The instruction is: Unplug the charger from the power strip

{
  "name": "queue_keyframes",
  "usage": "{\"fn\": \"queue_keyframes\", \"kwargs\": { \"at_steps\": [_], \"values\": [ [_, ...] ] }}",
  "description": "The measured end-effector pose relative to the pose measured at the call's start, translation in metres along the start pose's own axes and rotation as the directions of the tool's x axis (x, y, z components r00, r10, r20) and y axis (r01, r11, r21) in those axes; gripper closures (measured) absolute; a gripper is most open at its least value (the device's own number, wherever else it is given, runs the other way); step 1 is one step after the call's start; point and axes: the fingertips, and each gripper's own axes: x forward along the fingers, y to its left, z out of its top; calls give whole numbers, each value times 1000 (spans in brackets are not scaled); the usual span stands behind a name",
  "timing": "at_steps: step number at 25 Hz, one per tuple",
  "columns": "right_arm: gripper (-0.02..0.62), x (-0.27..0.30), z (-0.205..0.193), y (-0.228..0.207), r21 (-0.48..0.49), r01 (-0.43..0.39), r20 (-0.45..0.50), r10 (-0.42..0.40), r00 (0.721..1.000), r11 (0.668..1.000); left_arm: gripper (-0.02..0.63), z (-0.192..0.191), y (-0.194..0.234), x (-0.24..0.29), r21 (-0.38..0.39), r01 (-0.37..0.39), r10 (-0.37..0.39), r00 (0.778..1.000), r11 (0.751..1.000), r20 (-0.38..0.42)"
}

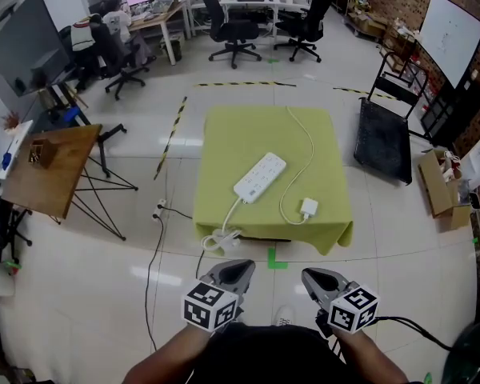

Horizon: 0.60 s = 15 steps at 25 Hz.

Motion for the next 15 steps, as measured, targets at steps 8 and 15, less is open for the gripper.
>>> {"fn": "queue_keyframes", "kwargs": {
  "at_steps": [8,15],
  "values": [
    [595,0,-3,5,-2,4,4,-4,1000,1000,600,-6,0,-3,-8,2,-2,1000,1000,-9],
    [595,-3,-4,4,-22,18,6,-18,1000,1000,600,-4,-1,-5,-3,4,-4,1000,1000,3]
  ]
}}
